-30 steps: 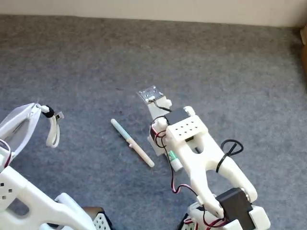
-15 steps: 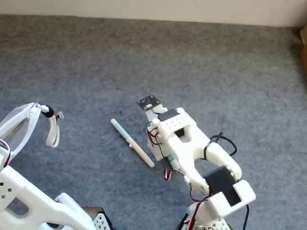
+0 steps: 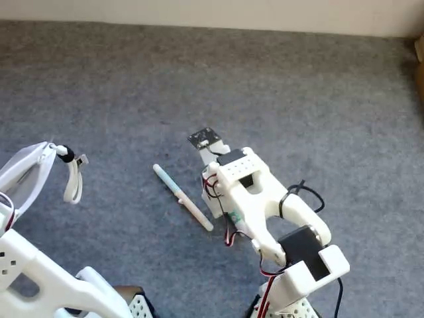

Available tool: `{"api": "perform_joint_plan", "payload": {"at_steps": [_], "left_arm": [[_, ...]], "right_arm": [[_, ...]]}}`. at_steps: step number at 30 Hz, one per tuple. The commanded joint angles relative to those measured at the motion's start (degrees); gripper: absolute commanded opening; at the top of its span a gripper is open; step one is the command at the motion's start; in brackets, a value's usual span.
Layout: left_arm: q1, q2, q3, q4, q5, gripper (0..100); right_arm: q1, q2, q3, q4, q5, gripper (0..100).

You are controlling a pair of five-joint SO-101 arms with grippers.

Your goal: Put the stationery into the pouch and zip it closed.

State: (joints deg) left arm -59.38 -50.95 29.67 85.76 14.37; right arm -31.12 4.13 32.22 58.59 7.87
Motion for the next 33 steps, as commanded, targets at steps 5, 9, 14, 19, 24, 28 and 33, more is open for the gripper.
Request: {"api": "perform_joint_plan", "payload": {"at_steps": [5,9,14,19,24,28,33], "left_arm": [[1.2,0.2,-0.1,-1.1,0.6,1],[1.2,0.2,-0.1,-1.1,0.6,1],[1.2,0.2,-0.1,-1.1,0.6,1],[1.2,0.2,-0.1,-1.1,0.6,1],[1.2,0.2,0.0,-1.1,0.5,1],[1.2,0.2,0.2,-1.1,0.5,1],[1.4,0.0,0.7,-1.2,0.6,1]], "right_arm": [[-0.7,0.2,-2.0,-5.8,0.3,15.2],[-0.5,0.0,-2.2,-5.2,0.3,15.2],[-0.6,-3.6,-1.9,-5.2,0.3,15.2],[-0.4,-6.6,0.3,-6.8,0.4,15.2],[-0.8,-3.9,0.5,-8.4,0.3,15.2],[-0.7,-1.7,0.5,-8.4,0.4,12.3],[-0.7,-1.6,0.7,-8.2,0.5,0.8]]}}
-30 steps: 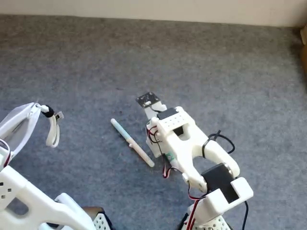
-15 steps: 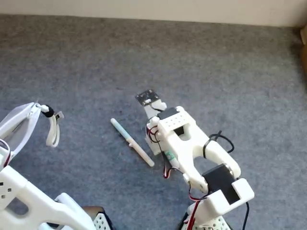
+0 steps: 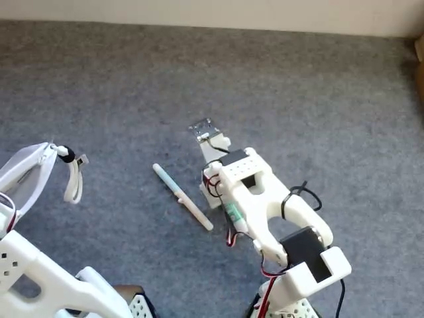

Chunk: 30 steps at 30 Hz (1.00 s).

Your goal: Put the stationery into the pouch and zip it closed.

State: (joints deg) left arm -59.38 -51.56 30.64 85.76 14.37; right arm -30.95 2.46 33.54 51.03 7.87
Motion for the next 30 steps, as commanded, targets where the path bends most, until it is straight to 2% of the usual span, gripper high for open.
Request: {"api": "perform_joint_plan", "payload": {"at_steps": [1,9,14,22,30], "left_arm": [[1.4,0.7,-0.3,-1.2,0.6,1],[1.3,0.6,-0.3,-1.2,0.5,1],[1.5,0.6,-0.3,-1.2,0.5,1],[1.5,0.5,-0.3,-1.2,0.5,1],[2.2,0.5,-0.4,-1.1,0.5,1]], "right_arm": [[-0.7,0.0,-0.5,-0.7,0.5,1.1],[-0.8,-0.2,-0.6,0.1,0.3,0.5],[-1.0,-0.9,-2.2,8.6,0.3,0.5],[-2.0,-15.8,-3.2,17.0,0.5,0.5],[-3.2,-33.8,10.5,8.5,0.3,0.5]]}}
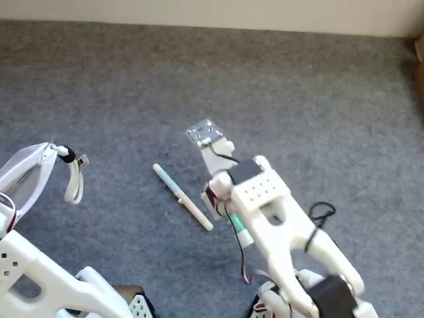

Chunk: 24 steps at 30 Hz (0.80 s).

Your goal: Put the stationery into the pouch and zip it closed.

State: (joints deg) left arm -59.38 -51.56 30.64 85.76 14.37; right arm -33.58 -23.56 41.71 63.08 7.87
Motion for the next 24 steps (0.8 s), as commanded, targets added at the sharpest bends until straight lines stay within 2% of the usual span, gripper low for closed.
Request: {"api": "perform_joint_plan", "payload": {"at_steps": [1,11,16,24], "left_arm": [[3.3,0.5,-0.4,-1.0,0.4,1],[17.9,0.4,-0.2,-0.6,0.3,1],[27.4,0.4,-0.4,1.6,-4.2,1],[29.6,0.4,-0.2,1.8,-4.6,1]], "right_arm": [[-0.6,-9.8,3.8,-4.8,0.3,0.5],[-0.5,-20.4,13.4,-16.0,0.2,0.5],[-0.4,-21.0,13.4,-17.9,0.1,0.5],[-0.5,-21.1,10.2,-19.0,-13.6,0.5]]}}
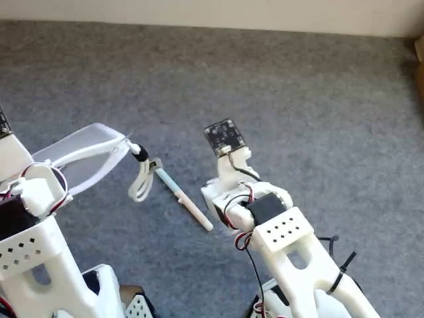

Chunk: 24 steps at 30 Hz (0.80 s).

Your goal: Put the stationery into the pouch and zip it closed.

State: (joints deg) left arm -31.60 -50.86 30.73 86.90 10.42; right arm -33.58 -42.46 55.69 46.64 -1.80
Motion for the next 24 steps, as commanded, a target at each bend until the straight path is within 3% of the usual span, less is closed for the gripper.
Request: {"api": "perform_joint_plan", "payload": {"at_steps": [1,8,19,24], "left_arm": [[1.8,-0.3,-0.3,0.6,-0.6,1],[1.9,-0.3,-0.3,0.6,-0.6,1],[1.7,-0.3,-0.2,0.6,-0.6,1],[1.7,-0.3,-0.2,0.6,-0.6,1]], "right_arm": [[-0.5,-2.2,-4.9,-2.9,-4.7,0.5],[-1.2,-2.2,-13.4,-2.9,-5.5,0.5],[-14.0,-1.5,-34.3,-3.0,-5.5,0.5],[-15.3,-1.5,-38.2,-3.0,-5.5,0.5]]}}
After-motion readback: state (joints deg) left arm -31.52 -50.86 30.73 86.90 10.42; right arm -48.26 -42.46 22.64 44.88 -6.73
